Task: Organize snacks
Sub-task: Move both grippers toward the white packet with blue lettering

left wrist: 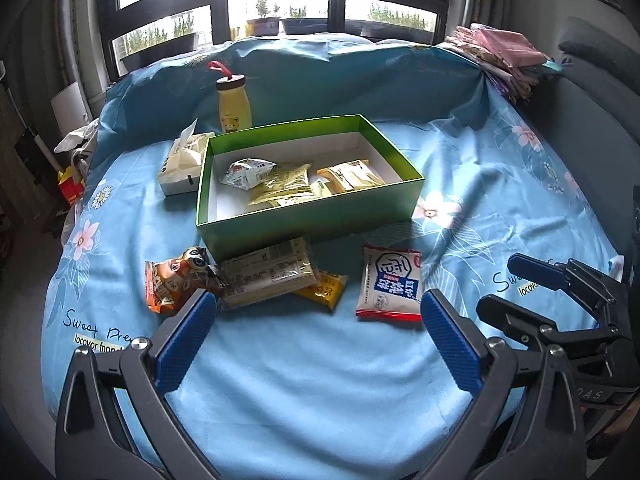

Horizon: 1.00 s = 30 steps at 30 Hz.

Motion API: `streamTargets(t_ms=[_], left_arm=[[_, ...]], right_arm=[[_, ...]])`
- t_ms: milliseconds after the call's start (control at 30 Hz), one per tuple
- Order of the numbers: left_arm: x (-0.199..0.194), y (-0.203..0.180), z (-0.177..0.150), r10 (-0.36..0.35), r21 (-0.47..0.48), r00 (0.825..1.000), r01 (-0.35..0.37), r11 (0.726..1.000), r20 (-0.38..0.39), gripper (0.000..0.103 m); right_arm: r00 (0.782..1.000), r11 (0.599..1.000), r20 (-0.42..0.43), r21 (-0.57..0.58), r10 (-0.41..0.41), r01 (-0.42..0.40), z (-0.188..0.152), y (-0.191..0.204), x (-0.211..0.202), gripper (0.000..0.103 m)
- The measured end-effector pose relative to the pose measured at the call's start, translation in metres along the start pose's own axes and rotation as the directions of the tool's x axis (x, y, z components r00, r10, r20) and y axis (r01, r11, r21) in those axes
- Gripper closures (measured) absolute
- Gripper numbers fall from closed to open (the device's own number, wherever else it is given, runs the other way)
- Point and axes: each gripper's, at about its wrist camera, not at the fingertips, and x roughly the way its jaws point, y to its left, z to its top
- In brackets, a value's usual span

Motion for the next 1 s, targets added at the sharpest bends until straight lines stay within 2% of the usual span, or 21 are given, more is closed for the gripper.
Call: streamTargets(t_ms=[767,1000], left_arm=[[0.032,-0.024,-0.006,-0.038,0.043,0.996,0.041,0.998,-0.082,0.000],[0.051,-0.018,-0.009,-0.154,-0.021,0.979,0.152,0.988,-0.134,0.001]], right_arm=[[0.998,0.999,-0.059,0.032,-0.009,0.011,-0.019,-0.016,0.015,0.033],[0.996,0.999,-0.086,0.038,-0.008,0.011,-0.024,-0.017,0.025,0.033]])
